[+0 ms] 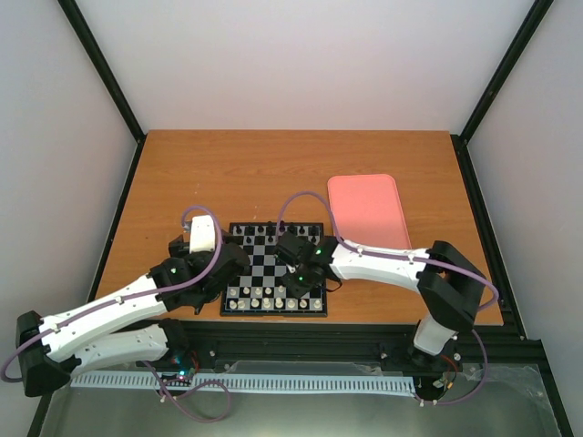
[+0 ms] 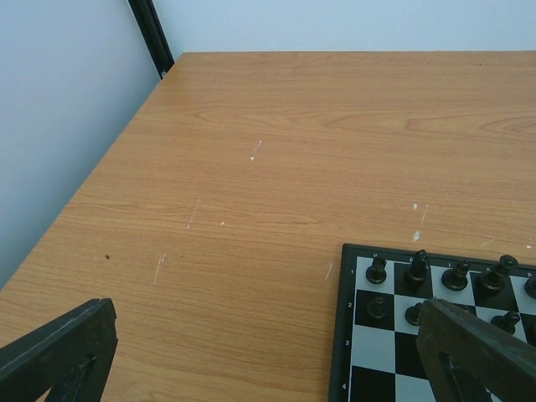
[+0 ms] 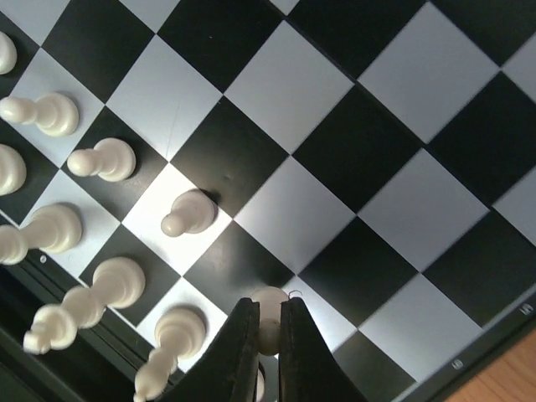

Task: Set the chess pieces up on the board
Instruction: Place the chess piece on the chessboard.

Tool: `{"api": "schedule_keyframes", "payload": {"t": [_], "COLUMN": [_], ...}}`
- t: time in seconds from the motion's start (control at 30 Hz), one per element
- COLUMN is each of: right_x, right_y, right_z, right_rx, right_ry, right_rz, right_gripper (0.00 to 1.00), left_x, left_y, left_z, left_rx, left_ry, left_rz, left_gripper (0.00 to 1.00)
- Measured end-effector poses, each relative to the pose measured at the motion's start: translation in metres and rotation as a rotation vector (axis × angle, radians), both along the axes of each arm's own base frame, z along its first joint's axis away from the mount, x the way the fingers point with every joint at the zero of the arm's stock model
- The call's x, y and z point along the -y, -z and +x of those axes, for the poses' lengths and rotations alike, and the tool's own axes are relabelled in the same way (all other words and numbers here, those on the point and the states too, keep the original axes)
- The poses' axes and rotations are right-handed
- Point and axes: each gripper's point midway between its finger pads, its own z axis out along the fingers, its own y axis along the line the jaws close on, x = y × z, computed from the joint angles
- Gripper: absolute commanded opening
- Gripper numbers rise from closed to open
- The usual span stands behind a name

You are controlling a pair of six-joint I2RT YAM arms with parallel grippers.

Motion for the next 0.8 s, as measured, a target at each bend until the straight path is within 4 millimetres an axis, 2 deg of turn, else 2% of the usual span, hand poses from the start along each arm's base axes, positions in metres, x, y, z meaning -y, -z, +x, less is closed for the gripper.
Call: {"api": "schedule_keyframes", "payload": {"t": [0.27, 0.8], "right_x": [-0.013, -0.017], "right_y": [0.012, 0.017], "right_z": [0.003, -0.001], "right_rx": [0.006, 0.0], "right_ry": [-0.008, -0.017], "right_rz": [-0.03, -0.043], "right_gripper": [0.03, 0.03], "left_x": [0.0, 0.0], "left_y": [-0.001, -0.001], "left_z": [0.0, 0.0], "left_rx": [0.002, 0.003], "left_ry": [0.0, 0.0], "left_rz": [-0.003, -0.005], "left_gripper": [1.0, 1.0]}}
